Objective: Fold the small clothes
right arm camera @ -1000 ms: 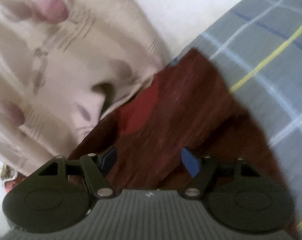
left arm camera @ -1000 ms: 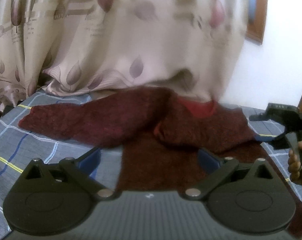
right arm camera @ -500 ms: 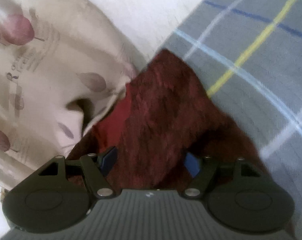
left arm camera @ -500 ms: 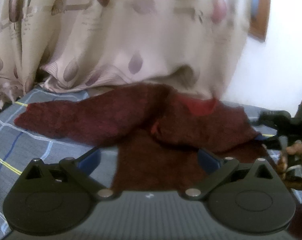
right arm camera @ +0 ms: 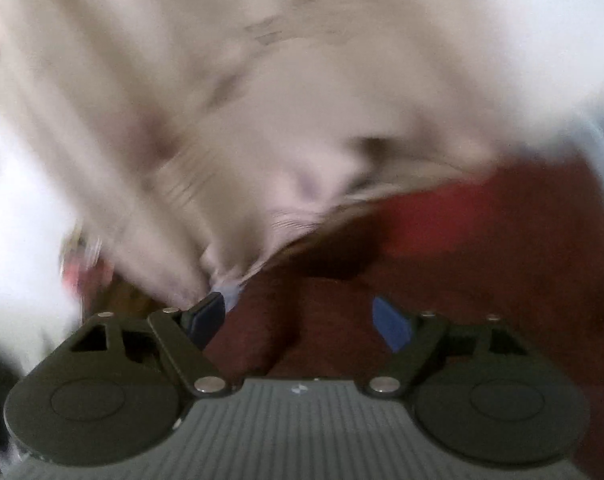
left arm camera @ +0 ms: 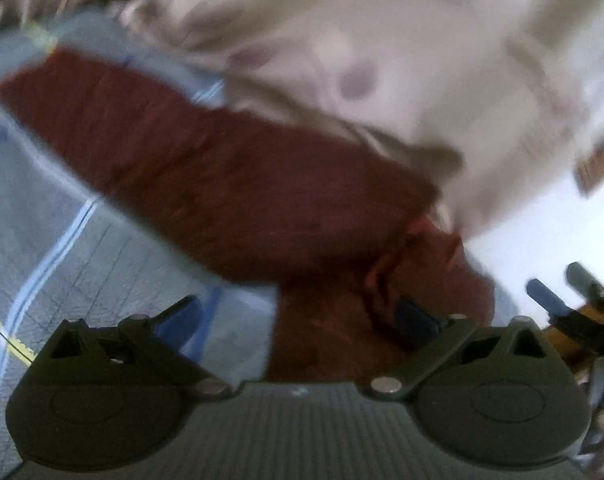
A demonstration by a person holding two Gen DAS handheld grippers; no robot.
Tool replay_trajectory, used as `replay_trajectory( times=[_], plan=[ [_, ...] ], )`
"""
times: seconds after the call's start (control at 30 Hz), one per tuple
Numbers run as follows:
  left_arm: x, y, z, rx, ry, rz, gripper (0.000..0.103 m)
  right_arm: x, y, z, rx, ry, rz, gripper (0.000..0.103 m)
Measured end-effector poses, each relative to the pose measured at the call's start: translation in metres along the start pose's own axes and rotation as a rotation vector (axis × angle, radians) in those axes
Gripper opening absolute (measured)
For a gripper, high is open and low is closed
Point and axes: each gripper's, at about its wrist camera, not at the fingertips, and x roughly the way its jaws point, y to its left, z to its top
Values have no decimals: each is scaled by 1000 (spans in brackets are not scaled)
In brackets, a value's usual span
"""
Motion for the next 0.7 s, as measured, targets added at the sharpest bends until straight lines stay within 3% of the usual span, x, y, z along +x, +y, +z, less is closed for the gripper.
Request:
replay_trajectory(
  times=[0.07,0.2,0.3,0.33,0.4,0.47,0.5,0.6,0.7],
  plan=[
    [12,12,5,-45,44,-22,103,36,19,11,-117,63,19,82],
    [34,22,24,-60,29,-64,103,88,49,16,-337,109,-3,82],
    [46,28,41,-88,-56,-38,102,105,56,17,-351,133,-32,82],
    [48,28,46,-92,-85,-19,98,100,53,17,-314,129,-22,82],
    [53,26,57,-85,-127,-16,76,82,44,10,-247,104,8,84],
    [53,19,68,-33,-183,55,54,68,33,-2,-229,96,-36,94],
    [51,19,73,-21,-232,101,50,59,27,-8,-207,92,-41,99],
    [35,26,84,-49,-352,229,50,35,9,-31,-74,101,24,100],
    [21,38,87,7,-439,363,48,24,-3,-56,10,102,11,100]
  ],
)
